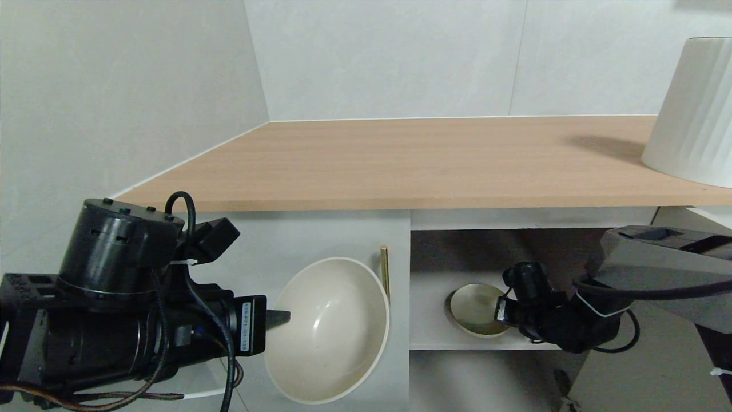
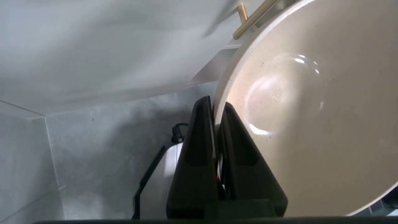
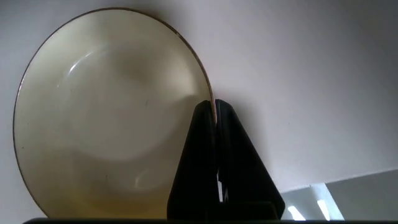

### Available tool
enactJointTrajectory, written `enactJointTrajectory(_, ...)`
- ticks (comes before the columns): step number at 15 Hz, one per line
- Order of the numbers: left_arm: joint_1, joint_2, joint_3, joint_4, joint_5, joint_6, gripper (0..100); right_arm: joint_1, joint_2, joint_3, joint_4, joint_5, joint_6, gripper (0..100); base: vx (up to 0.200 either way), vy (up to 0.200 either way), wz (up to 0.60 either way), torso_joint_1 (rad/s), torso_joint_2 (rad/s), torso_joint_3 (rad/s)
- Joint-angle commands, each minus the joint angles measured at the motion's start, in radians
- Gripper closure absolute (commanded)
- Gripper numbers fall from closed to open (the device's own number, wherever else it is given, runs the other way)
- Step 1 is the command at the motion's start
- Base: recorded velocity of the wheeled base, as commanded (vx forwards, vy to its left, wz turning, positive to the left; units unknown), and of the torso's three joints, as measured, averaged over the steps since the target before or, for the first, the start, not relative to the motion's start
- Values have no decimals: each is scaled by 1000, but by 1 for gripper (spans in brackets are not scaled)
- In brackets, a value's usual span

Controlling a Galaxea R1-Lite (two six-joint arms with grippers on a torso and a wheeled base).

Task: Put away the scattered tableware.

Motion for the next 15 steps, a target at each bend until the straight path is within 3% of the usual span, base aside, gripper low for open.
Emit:
enactJointTrajectory(1,0,1,0,0,0,-1,100,0,2,-3,0,0,0,100,0,0,0,0,0,0)
enactJointTrajectory(3,0,2,0,0,0,-1,100,0,2,-3,0,-1,0,100,0,0,0,0,0,0)
enactJointTrajectory(4,0,2,0,0,0,1,100,0,2,-3,0,-1,0,0,0,0,0,0,0,0)
enactJointTrajectory(11,-4,14,0,-2,-2,1,100,3,-36,29,15,-1,0,0,0,0,0,0,0,0)
enactJointTrajectory(15,-43,80,-23,-3,18,1,100,97,-358,237,46,158,-72,0,0,0,0,0,0,0)
